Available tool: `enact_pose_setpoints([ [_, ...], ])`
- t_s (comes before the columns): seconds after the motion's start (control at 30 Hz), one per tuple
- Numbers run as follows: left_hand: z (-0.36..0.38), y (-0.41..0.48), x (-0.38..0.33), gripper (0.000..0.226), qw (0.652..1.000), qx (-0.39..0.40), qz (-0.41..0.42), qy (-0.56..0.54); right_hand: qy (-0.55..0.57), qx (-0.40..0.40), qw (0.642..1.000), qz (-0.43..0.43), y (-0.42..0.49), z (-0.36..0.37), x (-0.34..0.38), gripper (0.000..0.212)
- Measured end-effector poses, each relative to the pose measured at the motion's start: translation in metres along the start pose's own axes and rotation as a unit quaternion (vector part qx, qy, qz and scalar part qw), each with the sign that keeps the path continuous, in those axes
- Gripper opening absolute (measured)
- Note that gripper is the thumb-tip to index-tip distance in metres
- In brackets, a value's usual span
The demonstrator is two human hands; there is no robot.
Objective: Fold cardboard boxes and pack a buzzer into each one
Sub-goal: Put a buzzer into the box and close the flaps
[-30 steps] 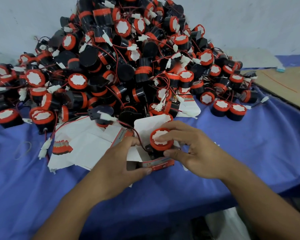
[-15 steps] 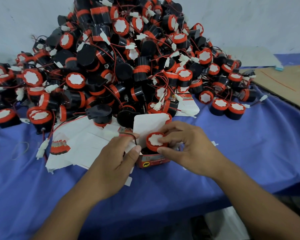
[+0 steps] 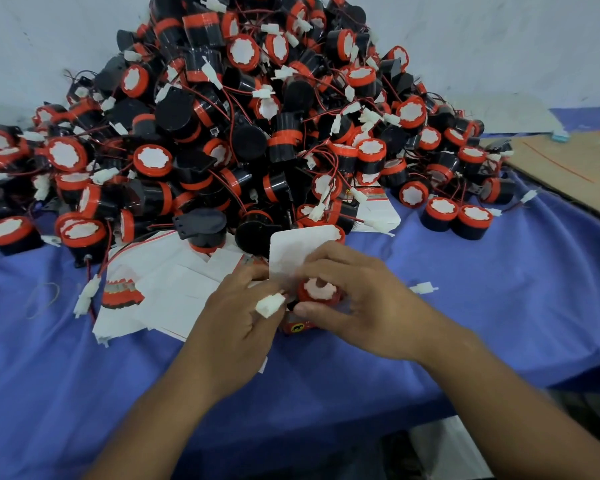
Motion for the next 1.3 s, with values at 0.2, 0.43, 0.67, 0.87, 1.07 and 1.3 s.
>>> enact_pose_setpoints([
  [0.2, 0.007, 0.002, -0.003, 0.025, 0.999, 0.035, -0.012, 0.023, 0.042, -0.049, 0.997, -0.032, 0.011, 0.001, 0.015, 0.015],
  [0.43, -0.002, 0.006, 0.001, 0.013, 0.997, -0.032, -0.076, 0.001, 0.044, -0.027, 0.991, 0.127, 0.003, 0.015, -0.018, 0.017],
  [0.67, -0.006, -0.004, 0.015, 0.033, 0.972, -0.096, -0.186, -0.105, -0.012, 0.022, 0.989, 0.147, 0.010, 0.020, -0.018, 0.015],
  [0.87, -0.007, -0.008, 0.005, 0.031, 0.971, -0.137, -0.160, -0.110, -0.017, 0.028, 0.980, 0.198, 0.009, 0.022, -0.022, 0.025],
  [1.07, -0.016, -0.011, -0.005, 0.026, 0.977, -0.168, -0.107, -0.076, -0.027, 0.070, 0.980, 0.186, 0.005, 0.023, -0.021, 0.022],
  [1.3, -0.003, -0.010, -0.019, 0.019, 0.992, -0.121, -0.041, -0.016, 0.004, 0.083, 0.981, 0.174, 0.001, 0.025, -0.020, 0.023],
])
Point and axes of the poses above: each hand's wrist, its own y-axis towards the middle knuckle, its own z-axis out of the palm, x = y × z, the point moved 8 cm from there along y, towards the middle knuckle, and after that the axes turned 13 degrees about -z, right-handed, at the moved point
